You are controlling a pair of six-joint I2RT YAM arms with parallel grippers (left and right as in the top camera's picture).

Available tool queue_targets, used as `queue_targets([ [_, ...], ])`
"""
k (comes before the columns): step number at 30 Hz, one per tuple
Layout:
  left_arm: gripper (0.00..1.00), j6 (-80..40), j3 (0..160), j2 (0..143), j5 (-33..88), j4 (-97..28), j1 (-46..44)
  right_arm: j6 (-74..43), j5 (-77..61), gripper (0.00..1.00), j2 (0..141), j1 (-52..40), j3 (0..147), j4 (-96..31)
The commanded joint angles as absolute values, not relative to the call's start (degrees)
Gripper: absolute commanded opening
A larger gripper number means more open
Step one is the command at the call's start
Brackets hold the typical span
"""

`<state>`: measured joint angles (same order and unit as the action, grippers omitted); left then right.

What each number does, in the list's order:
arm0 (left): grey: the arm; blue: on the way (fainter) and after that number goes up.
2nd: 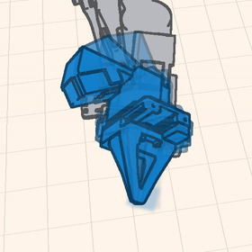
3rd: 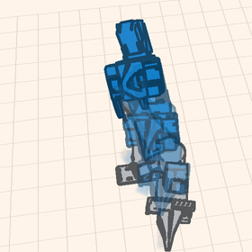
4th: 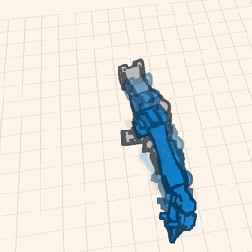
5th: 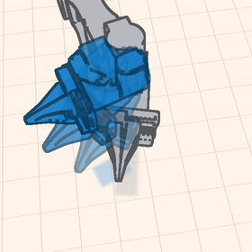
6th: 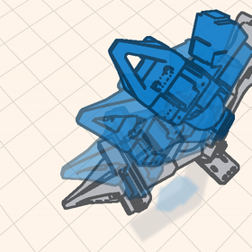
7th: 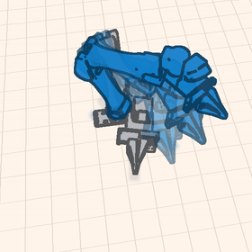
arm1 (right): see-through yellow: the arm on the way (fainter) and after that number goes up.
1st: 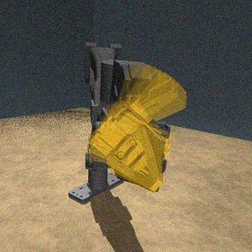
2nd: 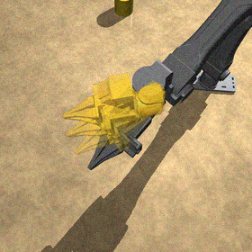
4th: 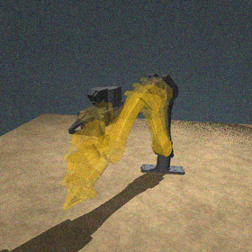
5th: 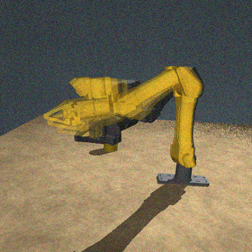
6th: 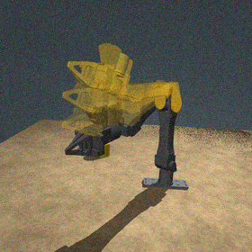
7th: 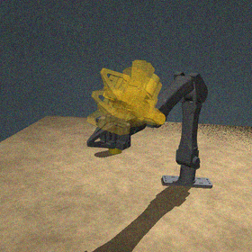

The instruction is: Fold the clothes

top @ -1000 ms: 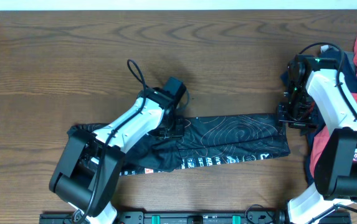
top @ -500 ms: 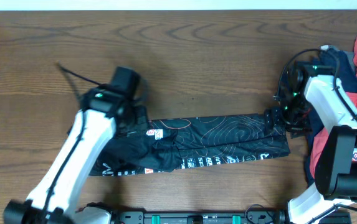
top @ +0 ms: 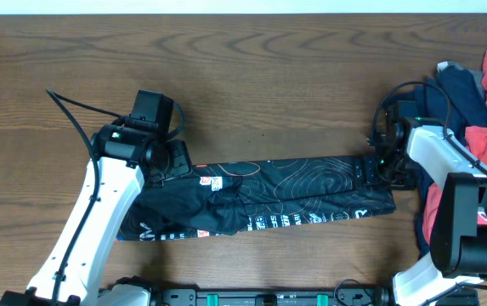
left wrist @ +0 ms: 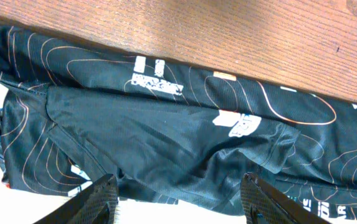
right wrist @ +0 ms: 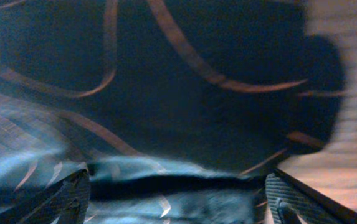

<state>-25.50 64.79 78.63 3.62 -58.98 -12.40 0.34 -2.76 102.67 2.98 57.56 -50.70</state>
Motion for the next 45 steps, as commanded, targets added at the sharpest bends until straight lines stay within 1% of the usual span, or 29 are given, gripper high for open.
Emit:
queue_targets([
  [1,0.65,-25.39,65.73,78.5,2.48,-59.29,-12.12,-0.38,0.27,0.88,104.25,3.79,54.96,-49.8],
  [4,0.65,-25.39,65.73,78.5,2.48,-59.29,-12.12,-0.67,3.73,0.86,104.25,3.79,54.98,-50.06],
  [7,0.65,-25.39,65.73,78.5,2.48,-59.4,-12.12,-2.57,7.84,0.88,104.25,3.79,55.02,-50.11],
  [12,0.66,-25.39,65.73,78.5,2.48,-59.57,-12.12,-2.55,3.9,0.92,104.25,3.79,55.0,-50.43],
  [16,0.66,-25.39,65.73,78.5,2.48,-59.99,-12.12,-2.57,2.74,0.91,104.25,3.79,54.87,-51.29],
  [18,0.65,-25.41,65.73,78.5,2.5,-60.4,-12.12,-2.57,2.72,0.89,104.25,3.79,54.78,-51.13],
  [21,0.65,-25.41,65.73,78.5,2.5,-60.86,-12.12,-2.83,1.61,0.81,104.25,3.77,54.76,-51.03],
  [23,0.66,-25.41,65.73,78.5,2.5,-61.12,-12.12,-2.81,0.32,0.71,104.25,3.77,54.72,-50.98],
  [25,0.65,-25.41,65.73,78.5,2.5,-61.36,-12.12,-2.74,-0.08,0.58,104.25,3.79,54.72,-51.0],
  [27,0.65,-25.43,65.73,78.5,2.5,-61.47,-12.12,-2.76,-0.05,0.43,104.25,3.79,54.72,-50.98],
  [28,0.65,-25.43,65.73,78.5,2.5,-61.47,-12.12,-2.76,-0.05,0.33,104.25,3.79,54.72,-50.96],
  [30,0.65,-25.43,65.73,78.5,2.5,-61.47,-12.12,-2.76,-0.01,0.09,104.25,3.79,54.74,-50.94],
  [31,0.65,-25.41,65.73,78.5,2.5,-61.47,-12.12,-2.79,0.14,0.01,104.25,3.81,54.74,-50.92],
  [35,0.66,-25.39,65.76,78.5,2.46,-61.43,-12.1,-7.09,6.85,0.01,104.22,4.03,55.83,-51.81],
  [39,0.65,-25.39,65.76,78.5,2.28,-61.47,-11.14,-12.03,13.78,0.01,104.12,5.45,61.34,-57.8],
  [42,0.66,-25.39,65.76,78.5,2.31,-61.47,-9.91,-12.12,11.7,0.01,104.07,5.67,68.4,-64.23],
  [45,0.66,-25.41,65.76,78.5,2.31,-61.47,-9.04,-8.43,6.22,0.01,103.94,3.9,73.97,-69.34],
])
